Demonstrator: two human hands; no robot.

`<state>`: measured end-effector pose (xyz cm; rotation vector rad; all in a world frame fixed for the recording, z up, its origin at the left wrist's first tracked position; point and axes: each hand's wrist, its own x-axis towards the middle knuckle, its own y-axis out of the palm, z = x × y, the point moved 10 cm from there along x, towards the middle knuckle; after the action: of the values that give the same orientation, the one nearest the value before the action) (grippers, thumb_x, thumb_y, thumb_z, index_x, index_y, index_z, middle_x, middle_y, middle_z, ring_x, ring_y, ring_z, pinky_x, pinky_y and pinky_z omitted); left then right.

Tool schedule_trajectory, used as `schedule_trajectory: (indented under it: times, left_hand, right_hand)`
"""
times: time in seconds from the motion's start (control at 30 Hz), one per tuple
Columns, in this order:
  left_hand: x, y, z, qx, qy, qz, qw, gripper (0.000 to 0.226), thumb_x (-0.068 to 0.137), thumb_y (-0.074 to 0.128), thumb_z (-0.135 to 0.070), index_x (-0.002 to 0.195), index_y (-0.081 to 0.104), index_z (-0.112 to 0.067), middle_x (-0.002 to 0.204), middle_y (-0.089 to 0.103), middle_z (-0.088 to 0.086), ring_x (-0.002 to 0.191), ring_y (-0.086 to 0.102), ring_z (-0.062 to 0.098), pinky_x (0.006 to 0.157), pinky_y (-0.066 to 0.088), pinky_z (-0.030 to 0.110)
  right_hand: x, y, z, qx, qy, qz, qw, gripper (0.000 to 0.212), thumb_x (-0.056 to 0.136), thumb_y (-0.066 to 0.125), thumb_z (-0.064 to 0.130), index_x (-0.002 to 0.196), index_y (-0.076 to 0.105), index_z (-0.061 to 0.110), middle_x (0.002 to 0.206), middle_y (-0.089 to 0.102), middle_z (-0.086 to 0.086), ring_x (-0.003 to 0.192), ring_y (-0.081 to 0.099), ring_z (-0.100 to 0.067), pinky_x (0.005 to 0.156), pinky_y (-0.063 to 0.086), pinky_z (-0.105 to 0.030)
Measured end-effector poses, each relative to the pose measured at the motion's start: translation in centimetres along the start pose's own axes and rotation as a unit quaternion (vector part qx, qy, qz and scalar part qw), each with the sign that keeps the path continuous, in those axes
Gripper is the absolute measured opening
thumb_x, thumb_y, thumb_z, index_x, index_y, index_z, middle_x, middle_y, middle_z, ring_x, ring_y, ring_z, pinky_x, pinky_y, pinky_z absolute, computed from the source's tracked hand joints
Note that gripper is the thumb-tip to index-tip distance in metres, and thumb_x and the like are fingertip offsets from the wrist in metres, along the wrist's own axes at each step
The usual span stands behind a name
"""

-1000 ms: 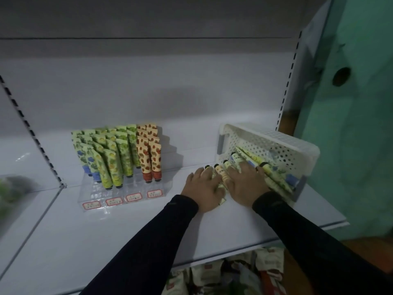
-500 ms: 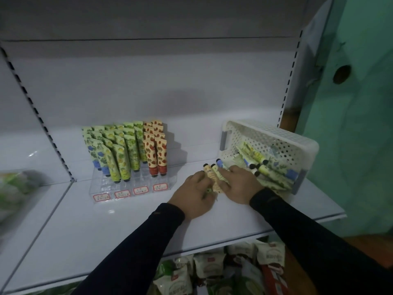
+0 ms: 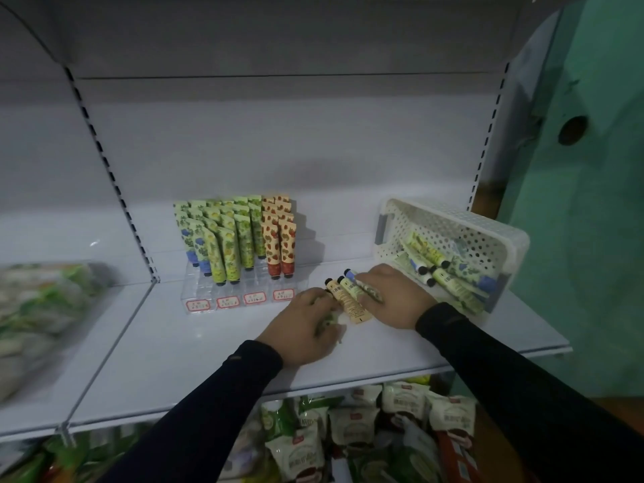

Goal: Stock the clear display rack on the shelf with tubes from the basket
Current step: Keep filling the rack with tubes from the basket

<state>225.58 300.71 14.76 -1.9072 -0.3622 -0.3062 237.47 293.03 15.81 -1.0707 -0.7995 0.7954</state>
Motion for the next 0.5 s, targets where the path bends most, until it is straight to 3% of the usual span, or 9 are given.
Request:
schedule_trajectory:
  times: [0.1,0.17,0.27,0.43,0.5]
  left_hand:
    - [-0.6,-1.1,1.2,0.062,-0.107,0.001,0.992,0.06,0.083,0.045,-0.057,0.127,0.054,-0.018,0.119,0.052,0.005,0.109,0.051,0.026,0.093,0.045,0.036]
    - [-1.1,-1.3,2.3,0.114,-0.195,0.017,0.974,0.075,0.077,0.035,-0.071,0.125,0.051,-0.016,0.117,0.05,0.009,0.111,0.049,0.03,0.095,0.043,0.039]
    - [-1.9,-0.5,3.0,0.102,-0.288,0.057,0.951,0.079,0.08,0.04,-0.079,0.124,0.046,-0.014,0.121,0.046,0.015,0.114,0.049,0.035,0.095,0.043,0.041]
    - [-1.3,0.4,2.1,0.108,-0.301,0.073,0.945,0.073,0.083,0.046,-0.072,0.127,0.043,-0.014,0.126,0.045,0.015,0.117,0.049,0.034,0.091,0.043,0.04]
    - [-1.0,0.4,2.3,0.106,-0.301,0.094,0.943,0.067,0.083,0.052,-0.063,0.128,0.041,-0.014,0.125,0.046,0.015,0.115,0.052,0.035,0.089,0.044,0.039]
  right_hand:
    - [-0.4,-1.7,0.7,0.012,-0.003,-0.056,0.998,0.037,0.094,0.056,0.037,0.125,0.061,0.018,0.113,0.055,-0.005,0.105,0.055,-0.021,0.087,0.042,-0.028]
    - [-0.6,-1.4,1.4,0.009,-0.011,-0.043,0.999,0.037,0.093,0.059,0.039,0.123,0.063,0.018,0.109,0.056,-0.004,0.101,0.055,-0.019,0.082,0.04,-0.026]
    - [-0.5,0.1,2.7,-0.025,-0.025,0.001,0.999,0.04,0.088,0.062,0.045,0.118,0.066,0.019,0.108,0.055,-0.005,0.104,0.053,-0.021,0.085,0.043,-0.03]
    - [-0.2,0.9,2.9,-0.038,-0.007,0.031,0.999,0.044,0.078,0.067,0.056,0.102,0.07,0.019,0.105,0.049,-0.005,0.096,0.051,-0.021,0.084,0.047,-0.036]
    - [-0.1,0.9,2.7,-0.043,0.004,0.043,0.998,0.04,0.078,0.068,0.048,0.101,0.07,0.015,0.107,0.048,-0.006,0.097,0.052,-0.023,0.084,0.047,-0.035]
